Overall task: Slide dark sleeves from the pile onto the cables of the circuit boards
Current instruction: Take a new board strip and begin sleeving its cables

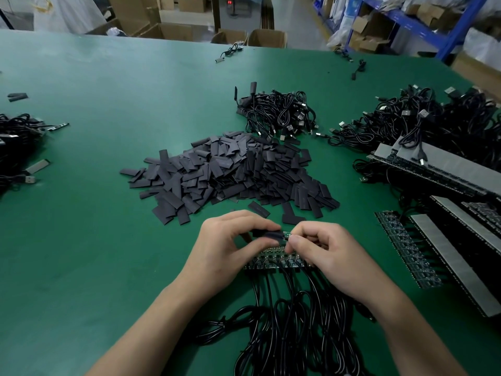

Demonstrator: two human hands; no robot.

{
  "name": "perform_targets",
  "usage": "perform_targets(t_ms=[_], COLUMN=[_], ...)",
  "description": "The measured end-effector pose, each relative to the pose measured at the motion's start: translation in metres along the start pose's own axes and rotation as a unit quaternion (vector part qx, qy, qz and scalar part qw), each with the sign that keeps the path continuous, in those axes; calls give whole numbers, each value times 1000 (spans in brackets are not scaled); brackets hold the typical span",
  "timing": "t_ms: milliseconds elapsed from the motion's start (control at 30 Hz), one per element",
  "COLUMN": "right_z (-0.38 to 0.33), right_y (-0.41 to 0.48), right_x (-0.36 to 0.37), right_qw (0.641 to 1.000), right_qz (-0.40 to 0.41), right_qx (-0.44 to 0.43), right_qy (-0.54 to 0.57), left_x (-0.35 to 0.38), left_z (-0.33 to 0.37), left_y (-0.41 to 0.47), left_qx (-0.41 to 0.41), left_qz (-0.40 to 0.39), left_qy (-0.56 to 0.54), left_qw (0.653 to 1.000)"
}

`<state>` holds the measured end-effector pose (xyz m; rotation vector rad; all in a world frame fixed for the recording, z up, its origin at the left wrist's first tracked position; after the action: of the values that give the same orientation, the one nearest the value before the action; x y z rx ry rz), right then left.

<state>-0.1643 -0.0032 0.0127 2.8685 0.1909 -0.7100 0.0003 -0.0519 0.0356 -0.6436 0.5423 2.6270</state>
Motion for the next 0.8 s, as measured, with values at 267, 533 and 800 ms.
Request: perform_targets(t_ms=[267, 533, 800], right_z=[0, 5, 3], right_y=[1, 0, 0], right_x=[5, 7, 9], right_qw=[1000, 998, 987], right_qz=[-5, -10, -21], right_qx=[-10, -6, -9], right_qy=[-1, 57, 160], left_x=[0, -1, -3], left_z=[7, 11, 17], left_y=[-1, -3, -6], left_qx=[24, 46, 68], left_qz=[1, 6, 23], left_qy=[10, 14, -2], left_qw=[1000, 999, 997])
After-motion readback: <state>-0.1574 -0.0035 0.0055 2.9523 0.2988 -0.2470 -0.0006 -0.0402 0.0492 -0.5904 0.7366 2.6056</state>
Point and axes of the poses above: each hand's wrist, its own y-axis towards the middle knuckle, its own x-axis out of the palm, z = x × y, the point moved 8 cm from there along y, towards the middle knuckle, and after that the axes turned 12 degrees about -x, right-handed, at the moved point
